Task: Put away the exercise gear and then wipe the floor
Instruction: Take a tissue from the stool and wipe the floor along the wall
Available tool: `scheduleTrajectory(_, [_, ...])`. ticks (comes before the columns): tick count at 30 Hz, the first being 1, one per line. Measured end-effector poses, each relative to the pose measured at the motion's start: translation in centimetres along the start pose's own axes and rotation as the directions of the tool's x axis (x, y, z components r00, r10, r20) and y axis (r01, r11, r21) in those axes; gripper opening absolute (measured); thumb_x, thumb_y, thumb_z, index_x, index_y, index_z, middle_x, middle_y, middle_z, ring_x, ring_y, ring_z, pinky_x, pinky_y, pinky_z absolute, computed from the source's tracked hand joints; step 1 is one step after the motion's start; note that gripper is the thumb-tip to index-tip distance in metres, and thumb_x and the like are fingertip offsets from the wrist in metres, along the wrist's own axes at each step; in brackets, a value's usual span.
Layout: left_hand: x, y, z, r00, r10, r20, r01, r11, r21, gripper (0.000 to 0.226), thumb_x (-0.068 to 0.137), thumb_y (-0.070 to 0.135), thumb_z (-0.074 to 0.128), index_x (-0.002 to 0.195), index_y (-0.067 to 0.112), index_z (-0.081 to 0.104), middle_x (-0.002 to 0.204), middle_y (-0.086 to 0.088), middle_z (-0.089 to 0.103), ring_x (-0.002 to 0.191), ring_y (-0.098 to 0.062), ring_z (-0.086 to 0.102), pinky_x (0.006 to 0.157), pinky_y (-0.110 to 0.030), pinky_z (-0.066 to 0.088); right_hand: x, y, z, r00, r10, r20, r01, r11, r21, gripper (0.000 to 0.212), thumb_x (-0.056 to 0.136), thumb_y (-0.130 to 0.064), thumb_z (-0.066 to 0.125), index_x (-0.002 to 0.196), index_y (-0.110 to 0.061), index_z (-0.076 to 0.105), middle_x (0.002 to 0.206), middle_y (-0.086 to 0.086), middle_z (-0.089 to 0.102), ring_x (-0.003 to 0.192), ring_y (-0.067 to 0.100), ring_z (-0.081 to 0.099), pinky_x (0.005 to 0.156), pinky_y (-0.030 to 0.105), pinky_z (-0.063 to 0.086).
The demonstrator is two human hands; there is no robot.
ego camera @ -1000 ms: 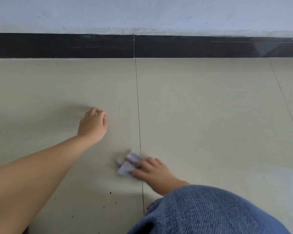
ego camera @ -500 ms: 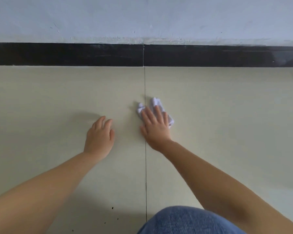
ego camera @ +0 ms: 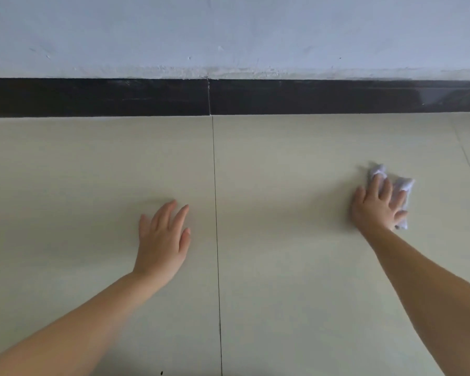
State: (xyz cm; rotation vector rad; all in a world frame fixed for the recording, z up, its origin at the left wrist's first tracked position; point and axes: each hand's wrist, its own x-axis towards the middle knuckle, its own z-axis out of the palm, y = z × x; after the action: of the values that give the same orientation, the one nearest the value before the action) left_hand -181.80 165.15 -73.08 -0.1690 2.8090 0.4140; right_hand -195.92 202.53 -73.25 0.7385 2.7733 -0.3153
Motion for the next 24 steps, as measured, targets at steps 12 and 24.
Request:
scheduleTrajectory(12, [1.6,4.3,1.6,0.997,-0.016,-0.072,0.021,0.998,0.067,0.05,0.084,0.03,0.031,0.127,0.012,0.049,0.135,-0.019,0.051,0.128,-0.026,0.036,0.096,-0.068,0.031,-0.8,-11.6,4.8,0.496,-0.866,0.069,0.863,0.482,-0.149,0.054,0.09,-0.03,0.027,0.141,-0.027,0.044,0.151,0.01,0.036,0.136,0.026,0.037,0.104,0.044,0.035])
scheduleTrajectory(24, [10.1,25.4,2.8,0.995,-0.098,0.003,0.096,0.968,-0.231,0.066,0.097,0.03,0.039,0.15,0.025,0.001,0.159,-0.001,0.003,0.146,-0.017,0.002,0.112,-0.057,0.003,4.1,0.2,2.2,0.603,-0.797,-0.021,0.788,0.6,-0.141,0.05,0.095,-0.037,0.032,0.144,-0.027,0.038,0.15,0.003,0.039,0.141,0.032,0.026,0.111,0.055,0.022])
